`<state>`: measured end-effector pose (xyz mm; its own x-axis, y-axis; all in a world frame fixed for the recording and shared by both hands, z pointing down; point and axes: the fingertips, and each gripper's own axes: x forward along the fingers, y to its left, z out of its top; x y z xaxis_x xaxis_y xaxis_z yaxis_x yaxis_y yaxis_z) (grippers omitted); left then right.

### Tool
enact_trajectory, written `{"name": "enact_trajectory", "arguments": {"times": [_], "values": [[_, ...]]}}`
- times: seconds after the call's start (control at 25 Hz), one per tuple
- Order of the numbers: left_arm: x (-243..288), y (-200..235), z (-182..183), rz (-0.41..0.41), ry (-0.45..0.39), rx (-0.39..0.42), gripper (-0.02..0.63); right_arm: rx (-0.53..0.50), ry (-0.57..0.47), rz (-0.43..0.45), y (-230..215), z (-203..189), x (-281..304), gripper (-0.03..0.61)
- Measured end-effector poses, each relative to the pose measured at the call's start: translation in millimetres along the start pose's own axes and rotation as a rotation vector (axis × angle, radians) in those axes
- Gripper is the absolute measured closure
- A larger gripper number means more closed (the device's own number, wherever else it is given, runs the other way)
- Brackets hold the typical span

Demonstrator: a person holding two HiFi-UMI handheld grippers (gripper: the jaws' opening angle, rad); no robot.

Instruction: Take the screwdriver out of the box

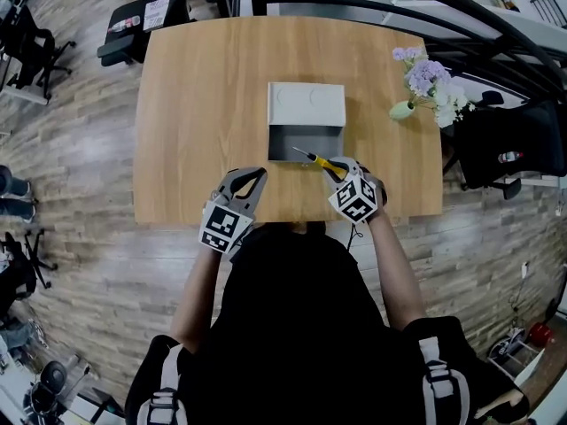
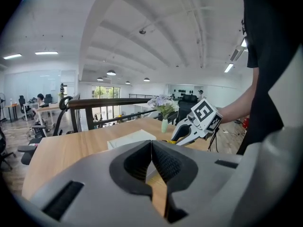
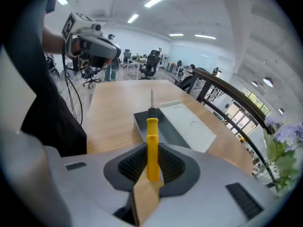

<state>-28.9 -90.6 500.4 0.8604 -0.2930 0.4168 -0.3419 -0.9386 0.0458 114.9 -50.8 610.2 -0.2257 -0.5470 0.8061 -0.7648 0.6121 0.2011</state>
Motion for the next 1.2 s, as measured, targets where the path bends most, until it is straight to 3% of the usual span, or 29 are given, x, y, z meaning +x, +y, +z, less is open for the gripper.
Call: {"name": "enact_trajectory", "arguments": {"times": [0.28, 0.56, 0.84, 1.0, 1.2], "values": [[22, -61, 15, 0.001, 0.009, 0.019, 0.592, 0.121, -0.165, 0.009, 10, -28, -49, 0.497], [31, -118, 22, 0.006, -0.004, -0.052, 0.592, 0.172, -0.272, 0.004, 10, -50, -92, 0.496], [38, -161, 17, 0.025, 0.014, -0.038, 0.591, 0.177, -0.35, 0.002, 15, -72, -118, 0.495], [37, -184, 13, 0.044, 0.016, -0.043, 0.591, 0.227, -0.383, 0.048, 31, -85, -122, 0.495], [29, -208, -2, 0.061, 0.037, -0.05, 0.591, 0.215, -0.386, 0.08, 52, -100, -124, 0.495]]}}
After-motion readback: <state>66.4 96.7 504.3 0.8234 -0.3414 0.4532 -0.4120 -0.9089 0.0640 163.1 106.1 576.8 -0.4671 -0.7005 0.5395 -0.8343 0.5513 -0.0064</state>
